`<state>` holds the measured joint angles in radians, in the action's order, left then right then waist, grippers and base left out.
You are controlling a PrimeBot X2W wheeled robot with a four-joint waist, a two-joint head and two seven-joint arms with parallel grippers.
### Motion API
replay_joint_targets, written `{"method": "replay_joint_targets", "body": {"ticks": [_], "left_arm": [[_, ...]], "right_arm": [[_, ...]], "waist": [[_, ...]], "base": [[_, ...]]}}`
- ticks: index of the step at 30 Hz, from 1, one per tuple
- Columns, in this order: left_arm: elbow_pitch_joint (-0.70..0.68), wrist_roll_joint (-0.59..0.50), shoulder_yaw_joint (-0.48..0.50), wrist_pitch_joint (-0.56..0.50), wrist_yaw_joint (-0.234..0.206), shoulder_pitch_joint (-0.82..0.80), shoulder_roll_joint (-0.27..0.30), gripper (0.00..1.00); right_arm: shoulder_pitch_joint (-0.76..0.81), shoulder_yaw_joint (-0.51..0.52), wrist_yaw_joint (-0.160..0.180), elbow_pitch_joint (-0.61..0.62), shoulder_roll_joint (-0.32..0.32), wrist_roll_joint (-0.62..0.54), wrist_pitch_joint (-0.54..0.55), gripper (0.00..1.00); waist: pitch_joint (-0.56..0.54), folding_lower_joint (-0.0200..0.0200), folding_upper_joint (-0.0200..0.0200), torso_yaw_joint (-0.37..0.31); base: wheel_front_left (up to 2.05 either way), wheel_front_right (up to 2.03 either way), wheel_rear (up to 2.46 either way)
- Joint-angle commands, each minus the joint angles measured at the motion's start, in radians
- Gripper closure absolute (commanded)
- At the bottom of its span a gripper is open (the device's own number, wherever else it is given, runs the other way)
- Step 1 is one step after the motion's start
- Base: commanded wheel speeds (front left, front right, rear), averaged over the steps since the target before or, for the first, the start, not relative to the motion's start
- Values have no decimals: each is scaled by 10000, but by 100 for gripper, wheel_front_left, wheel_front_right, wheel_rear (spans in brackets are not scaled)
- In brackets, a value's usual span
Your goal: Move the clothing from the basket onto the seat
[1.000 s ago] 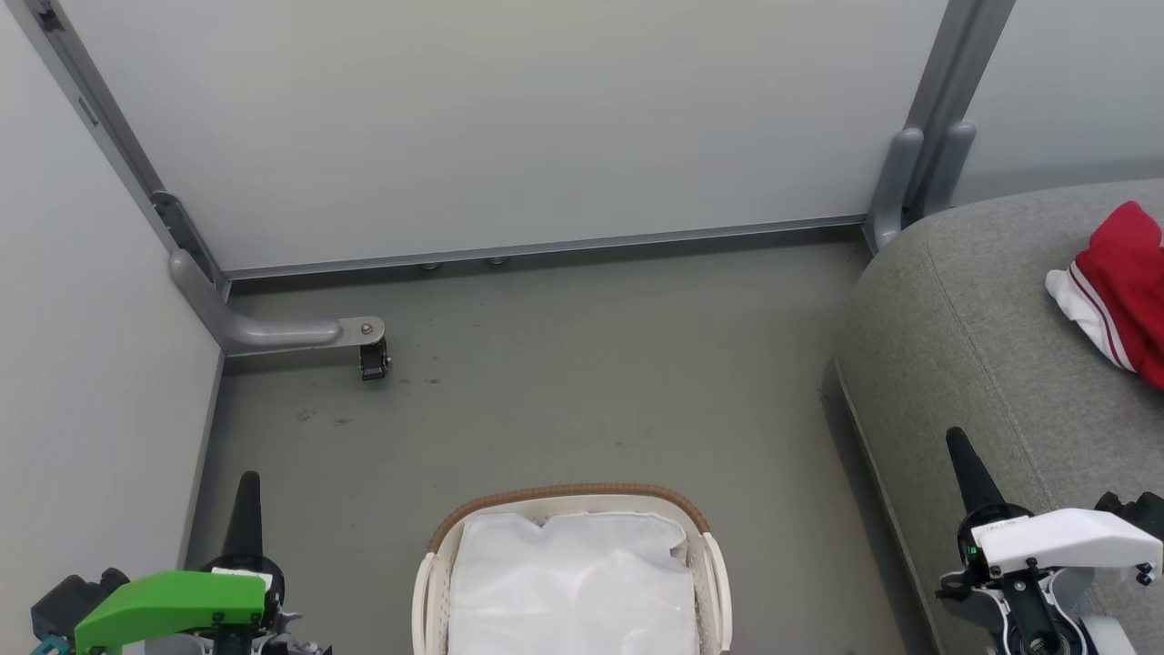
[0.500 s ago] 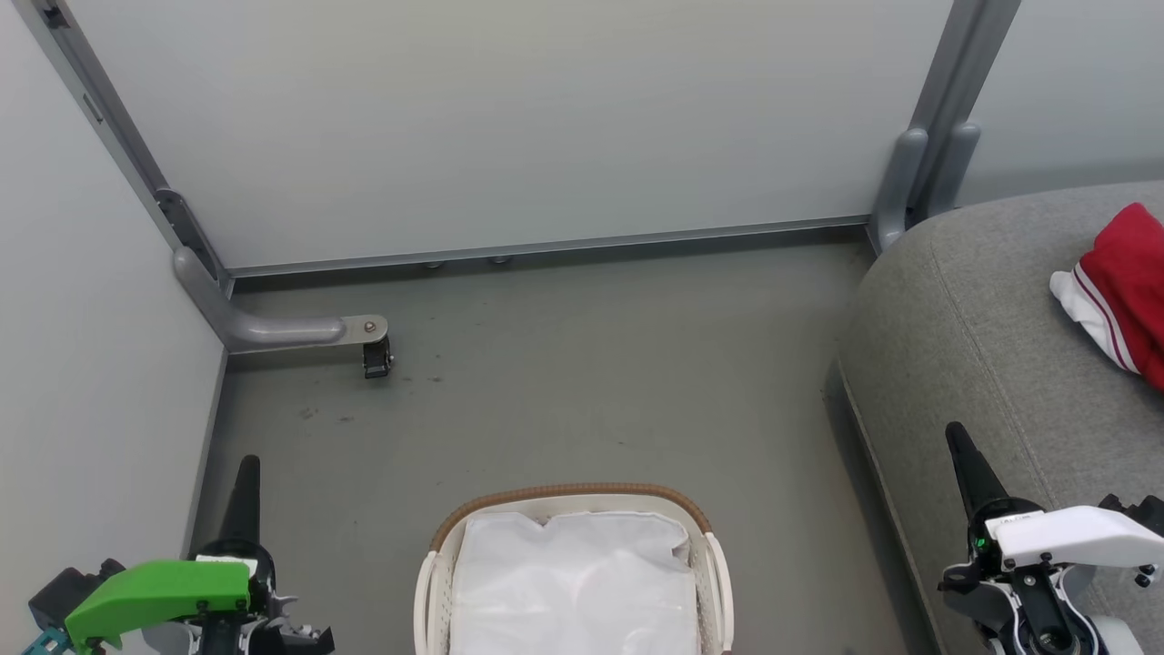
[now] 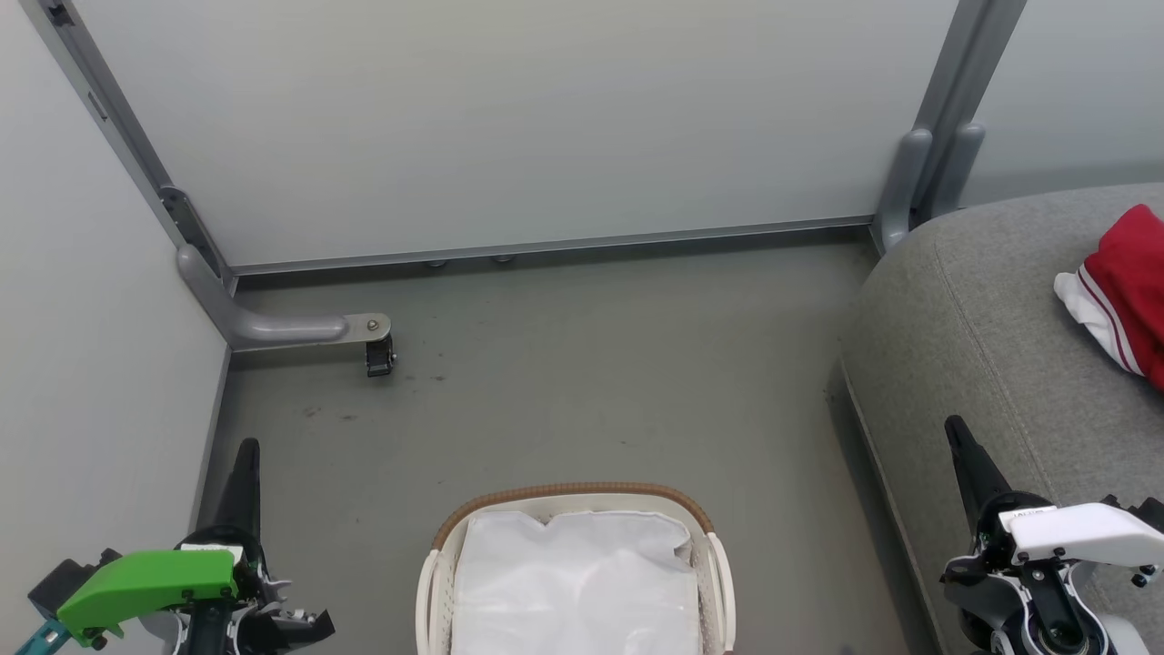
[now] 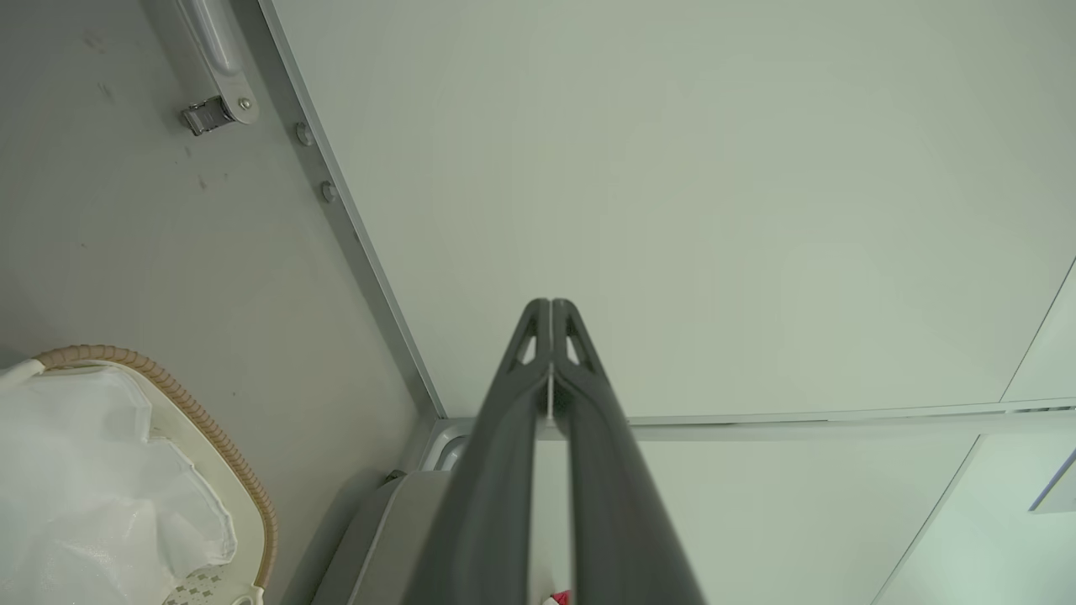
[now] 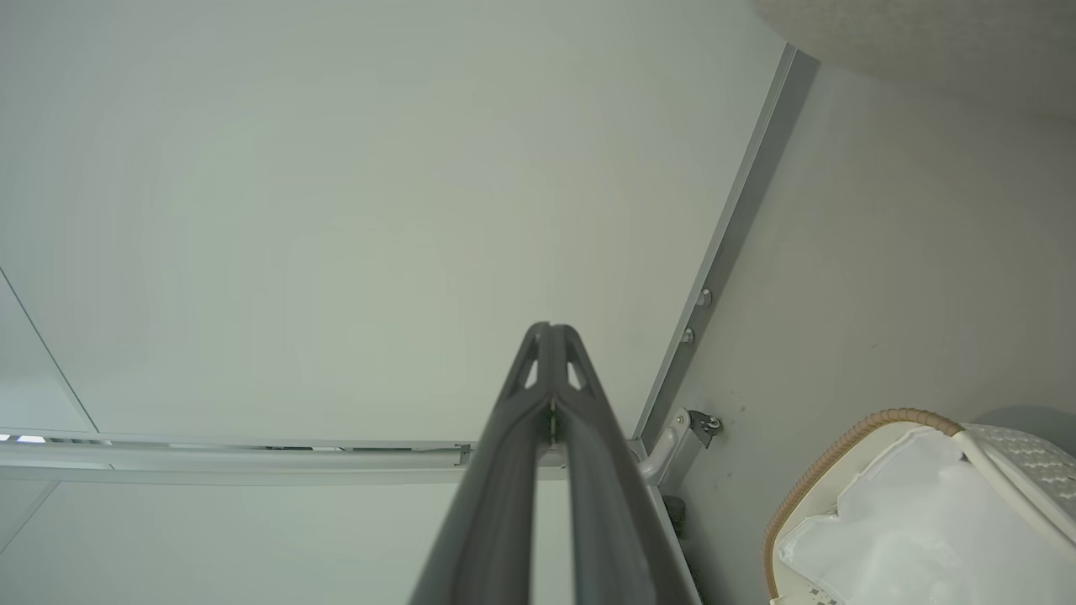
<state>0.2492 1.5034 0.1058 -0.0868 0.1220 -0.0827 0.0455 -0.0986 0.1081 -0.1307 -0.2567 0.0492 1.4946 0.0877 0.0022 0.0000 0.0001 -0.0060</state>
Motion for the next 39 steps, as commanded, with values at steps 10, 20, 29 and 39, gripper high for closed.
{"method": "replay_joint_targets", "body": {"ticks": [10,20,29,39], "left_arm": [[-46,812,88,-220,105,-294,78,100],[-46,1110,102,-311,114,-330,80,100],[-47,1110,102,-310,114,-330,80,100],[-48,1111,101,-310,114,-329,80,100]], "right_arm": [[-139,67,-1,118,24,878,212,100],[-141,81,0,143,22,1195,303,100],[-140,80,0,142,22,1196,301,100],[-139,79,0,142,22,1197,300,100]], "waist": [[6,0,-1,39],[9,0,-1,60],[9,0,-1,60],[9,0,-1,60]], "base": [[0,0,0],[0,0,0],[0,0,0],[0,0,0]]}}
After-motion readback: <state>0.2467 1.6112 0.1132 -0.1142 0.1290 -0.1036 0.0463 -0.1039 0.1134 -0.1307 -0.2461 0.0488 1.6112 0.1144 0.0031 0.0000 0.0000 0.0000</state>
